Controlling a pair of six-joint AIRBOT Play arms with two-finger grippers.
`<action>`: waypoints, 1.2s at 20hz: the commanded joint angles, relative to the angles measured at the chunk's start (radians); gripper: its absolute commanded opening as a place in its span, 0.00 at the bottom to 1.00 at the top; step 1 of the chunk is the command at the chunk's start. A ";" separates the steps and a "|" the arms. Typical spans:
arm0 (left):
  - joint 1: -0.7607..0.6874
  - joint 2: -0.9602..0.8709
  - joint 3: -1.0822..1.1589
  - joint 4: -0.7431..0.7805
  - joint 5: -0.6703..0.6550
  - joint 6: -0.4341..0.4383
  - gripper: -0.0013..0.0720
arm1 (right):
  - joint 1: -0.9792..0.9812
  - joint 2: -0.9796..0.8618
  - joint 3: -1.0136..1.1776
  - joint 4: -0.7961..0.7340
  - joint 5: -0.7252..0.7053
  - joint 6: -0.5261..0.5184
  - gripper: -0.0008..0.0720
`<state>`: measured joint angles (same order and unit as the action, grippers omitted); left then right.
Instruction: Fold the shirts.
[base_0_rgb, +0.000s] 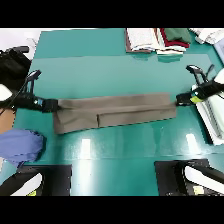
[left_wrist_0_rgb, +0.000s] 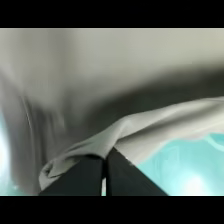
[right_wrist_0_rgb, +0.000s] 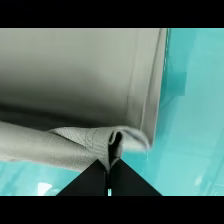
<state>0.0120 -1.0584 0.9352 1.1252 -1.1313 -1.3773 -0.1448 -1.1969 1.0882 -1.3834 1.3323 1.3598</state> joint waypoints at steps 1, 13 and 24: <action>0.000 -0.219 0.134 -0.007 0.092 0.051 0.05 | 0.034 -0.169 0.142 0.016 -0.015 0.020 0.03; 0.000 -0.291 0.274 -0.067 0.055 -0.028 0.30 | -0.132 -0.309 0.314 0.220 0.103 -0.089 0.65; -0.219 -0.299 0.272 -0.123 0.141 -0.056 0.05 | -0.293 -0.401 -0.043 0.527 -0.057 -0.228 0.77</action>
<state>-0.1188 -1.3537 1.2060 1.0077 -1.0508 -1.4113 -0.4534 -1.5696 1.1011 -0.9432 1.3479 1.1782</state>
